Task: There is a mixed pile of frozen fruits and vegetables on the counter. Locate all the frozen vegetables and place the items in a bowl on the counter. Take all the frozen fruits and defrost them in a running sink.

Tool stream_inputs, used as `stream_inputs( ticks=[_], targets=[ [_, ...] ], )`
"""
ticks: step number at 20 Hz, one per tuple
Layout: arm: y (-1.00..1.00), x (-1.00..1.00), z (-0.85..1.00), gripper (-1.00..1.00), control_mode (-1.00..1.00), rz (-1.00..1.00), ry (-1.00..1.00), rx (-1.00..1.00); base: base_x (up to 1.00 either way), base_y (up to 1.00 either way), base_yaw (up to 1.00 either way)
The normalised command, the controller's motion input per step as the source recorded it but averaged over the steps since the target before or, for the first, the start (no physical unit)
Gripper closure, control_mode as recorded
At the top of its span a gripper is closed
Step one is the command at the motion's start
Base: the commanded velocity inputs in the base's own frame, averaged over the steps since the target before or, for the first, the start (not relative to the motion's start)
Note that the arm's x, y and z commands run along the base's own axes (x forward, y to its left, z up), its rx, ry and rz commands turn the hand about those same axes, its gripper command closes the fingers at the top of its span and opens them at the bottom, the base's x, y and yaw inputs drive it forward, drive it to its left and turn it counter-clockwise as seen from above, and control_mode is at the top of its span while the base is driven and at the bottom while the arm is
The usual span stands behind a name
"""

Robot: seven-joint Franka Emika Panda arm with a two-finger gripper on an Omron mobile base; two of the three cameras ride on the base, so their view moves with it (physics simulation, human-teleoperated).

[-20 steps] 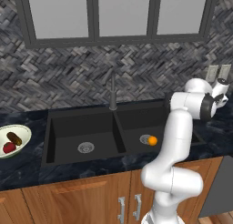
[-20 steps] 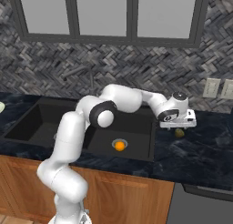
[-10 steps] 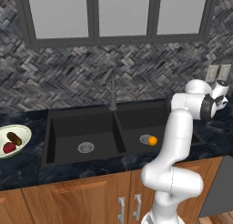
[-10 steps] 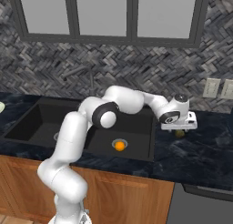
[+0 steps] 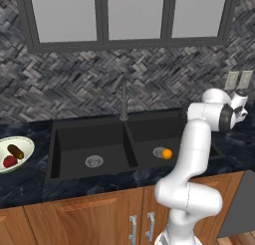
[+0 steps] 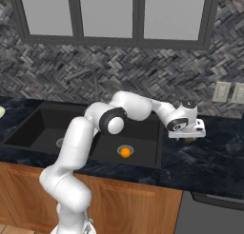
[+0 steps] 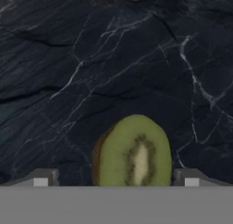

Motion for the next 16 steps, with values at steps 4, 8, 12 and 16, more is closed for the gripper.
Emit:
stream_inputs(
  ticks=[4, 8, 12, 16],
  targets=[
    [-0.03, 0.17, -0.07, -1.00, -1.00, 0.00, 0.01, 0.00, 0.00, 0.00, 0.00],
    [-0.23, 0.04, -0.09, 1.00, -1.00, 0.00, 0.01, 0.00, 0.00, 0.00, 0.00],
    [-0.27, 0.00, -0.02, 1.00, -1.00, 0.00, 0.00, 0.00, 0.00, 0.00, 0.00],
    [-0.11, 0.00, 0.00, 1.00, -1.00, 0.00, 0.00, 0.00, 0.00, 0.00, 0.00]
  ],
)
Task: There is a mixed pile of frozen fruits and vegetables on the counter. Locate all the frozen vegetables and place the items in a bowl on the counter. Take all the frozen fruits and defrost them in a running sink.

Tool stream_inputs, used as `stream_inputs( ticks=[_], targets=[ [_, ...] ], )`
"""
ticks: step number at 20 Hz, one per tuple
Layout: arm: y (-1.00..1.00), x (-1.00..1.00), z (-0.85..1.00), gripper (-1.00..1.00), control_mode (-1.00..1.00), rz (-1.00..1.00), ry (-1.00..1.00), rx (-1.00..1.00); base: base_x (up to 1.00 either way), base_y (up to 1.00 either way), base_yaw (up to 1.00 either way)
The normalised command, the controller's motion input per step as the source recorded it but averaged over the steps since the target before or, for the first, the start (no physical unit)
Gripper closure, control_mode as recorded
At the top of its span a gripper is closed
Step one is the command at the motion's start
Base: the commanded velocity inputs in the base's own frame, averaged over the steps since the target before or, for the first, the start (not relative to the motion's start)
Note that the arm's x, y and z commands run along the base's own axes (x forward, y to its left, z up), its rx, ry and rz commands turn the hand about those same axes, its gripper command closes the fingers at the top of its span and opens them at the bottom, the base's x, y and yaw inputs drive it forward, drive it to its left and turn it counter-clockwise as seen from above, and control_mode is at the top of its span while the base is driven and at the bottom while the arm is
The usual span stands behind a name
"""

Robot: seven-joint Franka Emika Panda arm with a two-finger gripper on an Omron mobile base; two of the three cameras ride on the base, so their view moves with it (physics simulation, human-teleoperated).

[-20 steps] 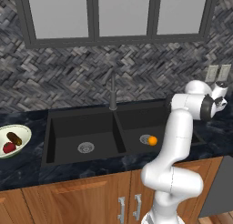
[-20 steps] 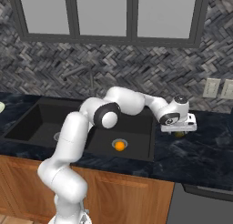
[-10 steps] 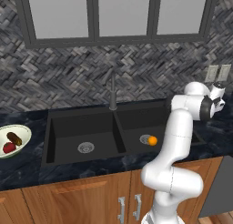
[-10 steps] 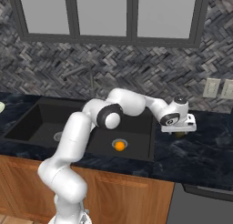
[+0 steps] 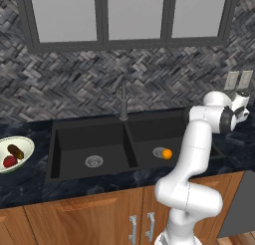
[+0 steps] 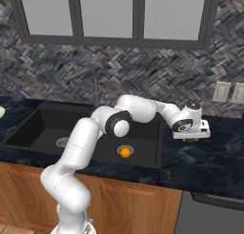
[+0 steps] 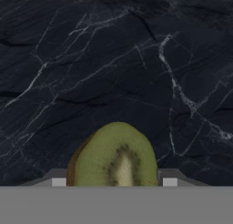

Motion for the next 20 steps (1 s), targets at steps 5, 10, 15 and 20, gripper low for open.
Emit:
stream_inputs(
  ticks=[5, 10, 15, 20],
  targets=[
    [0.06, -0.08, 0.08, 1.00, -1.00, 0.02, -0.09, 0.00, 0.00, 0.00, 0.00],
    [0.30, -0.32, 0.23, 1.00, -1.00, 0.03, -0.19, 0.00, 0.00, 0.00, 0.00],
    [0.47, -0.34, 0.20, 1.00, -1.00, 0.04, -0.24, -0.02, 0.00, 0.00, 0.00],
    [0.52, -0.28, 0.26, 1.00, -1.00, 0.03, -0.25, -0.04, 0.00, 0.00, 0.00]
  ],
)
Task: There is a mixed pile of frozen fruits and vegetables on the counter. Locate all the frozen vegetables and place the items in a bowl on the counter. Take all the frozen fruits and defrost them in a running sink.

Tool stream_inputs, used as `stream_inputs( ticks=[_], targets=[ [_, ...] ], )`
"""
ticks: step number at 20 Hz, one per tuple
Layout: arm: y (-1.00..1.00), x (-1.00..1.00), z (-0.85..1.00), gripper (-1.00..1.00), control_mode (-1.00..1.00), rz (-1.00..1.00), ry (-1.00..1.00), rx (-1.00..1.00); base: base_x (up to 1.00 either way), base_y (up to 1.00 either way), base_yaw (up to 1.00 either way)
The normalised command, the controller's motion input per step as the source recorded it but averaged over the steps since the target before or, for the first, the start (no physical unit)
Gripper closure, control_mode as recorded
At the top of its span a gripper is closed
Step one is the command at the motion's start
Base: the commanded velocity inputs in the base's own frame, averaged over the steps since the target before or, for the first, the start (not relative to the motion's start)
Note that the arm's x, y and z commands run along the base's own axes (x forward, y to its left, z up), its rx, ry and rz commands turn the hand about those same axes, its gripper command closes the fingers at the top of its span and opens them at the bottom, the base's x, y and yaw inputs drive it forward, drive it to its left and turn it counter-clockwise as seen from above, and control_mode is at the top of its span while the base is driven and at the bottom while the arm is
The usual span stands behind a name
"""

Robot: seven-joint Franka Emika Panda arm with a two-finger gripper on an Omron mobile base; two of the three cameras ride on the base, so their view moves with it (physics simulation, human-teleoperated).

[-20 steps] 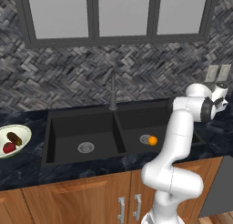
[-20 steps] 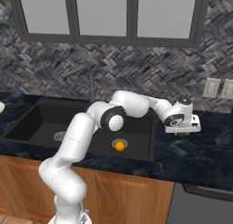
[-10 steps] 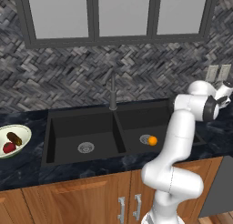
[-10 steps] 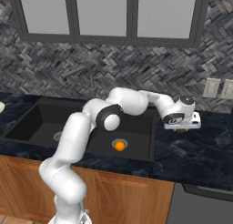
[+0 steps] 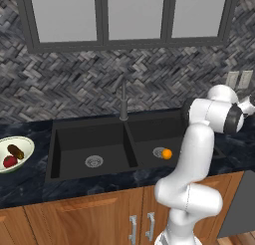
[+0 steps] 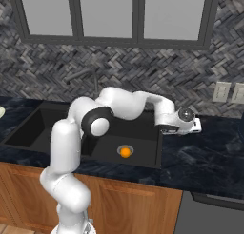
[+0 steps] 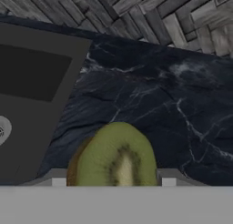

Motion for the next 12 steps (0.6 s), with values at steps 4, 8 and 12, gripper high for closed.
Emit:
stream_inputs(
  ticks=[4, 8, 12],
  targets=[
    [0.12, -0.34, 0.51, 1.00, -1.00, 0.04, -0.10, -0.02, 0.00, 0.00, 0.00],
    [0.00, -0.42, 0.55, 1.00, -1.00, 0.00, 0.06, 0.00, 0.00, 0.00, 0.00],
    [-0.10, -0.40, 0.71, 1.00, -1.00, 0.00, 0.19, 0.01, 0.00, 0.00, 0.00]
  ],
)
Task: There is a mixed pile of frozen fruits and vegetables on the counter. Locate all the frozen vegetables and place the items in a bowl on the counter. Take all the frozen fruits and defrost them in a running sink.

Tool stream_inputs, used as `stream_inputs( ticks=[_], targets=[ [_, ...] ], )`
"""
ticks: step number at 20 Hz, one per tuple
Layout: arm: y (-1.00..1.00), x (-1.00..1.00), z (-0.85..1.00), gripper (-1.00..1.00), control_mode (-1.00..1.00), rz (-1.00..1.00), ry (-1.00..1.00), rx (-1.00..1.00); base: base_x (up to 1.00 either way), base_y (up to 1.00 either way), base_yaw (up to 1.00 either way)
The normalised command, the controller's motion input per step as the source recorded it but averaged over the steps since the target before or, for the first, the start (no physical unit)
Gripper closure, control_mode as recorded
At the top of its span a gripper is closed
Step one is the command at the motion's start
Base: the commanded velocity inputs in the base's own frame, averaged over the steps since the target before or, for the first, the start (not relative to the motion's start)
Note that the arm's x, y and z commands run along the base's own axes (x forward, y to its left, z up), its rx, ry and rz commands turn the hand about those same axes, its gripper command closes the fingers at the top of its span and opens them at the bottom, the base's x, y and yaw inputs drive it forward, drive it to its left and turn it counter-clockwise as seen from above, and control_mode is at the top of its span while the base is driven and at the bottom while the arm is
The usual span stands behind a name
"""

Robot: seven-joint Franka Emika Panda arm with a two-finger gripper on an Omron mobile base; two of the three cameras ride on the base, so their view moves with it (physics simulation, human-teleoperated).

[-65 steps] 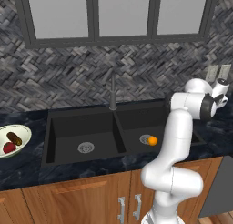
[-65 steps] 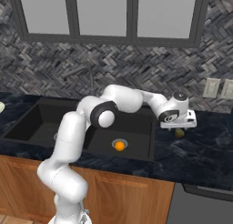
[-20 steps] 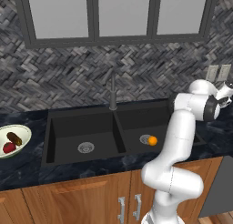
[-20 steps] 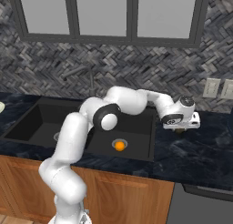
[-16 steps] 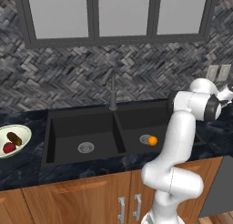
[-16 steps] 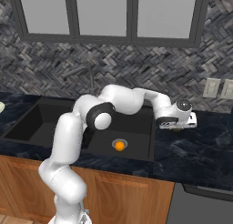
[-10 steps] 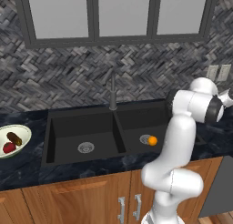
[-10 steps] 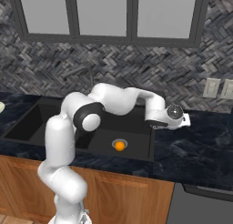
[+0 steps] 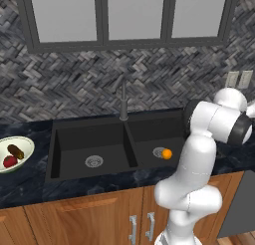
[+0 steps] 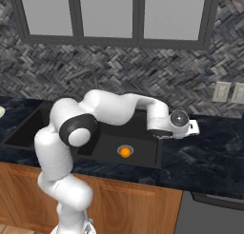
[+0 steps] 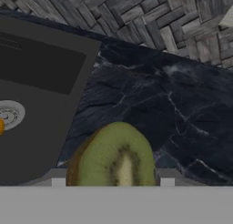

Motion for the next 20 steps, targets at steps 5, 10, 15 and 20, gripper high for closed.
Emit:
stream_inputs(
  ticks=[5, 10, 15, 20],
  targets=[
    [-0.03, -0.50, 0.57, 1.00, -1.00, 0.00, 0.14, 0.00, 0.00, 0.00, 0.00],
    [0.08, -0.67, 0.33, 1.00, -1.00, 0.04, -0.02, 0.00, 0.00, 0.00, 0.00],
    [0.27, -0.72, 0.03, 1.00, -1.00, 0.04, -0.22, 0.00, 0.00, 0.00, 0.00],
    [0.25, -0.31, 0.37, 1.00, -1.00, -0.01, -0.05, 0.05, 0.00, 0.00, 0.00]
  ],
)
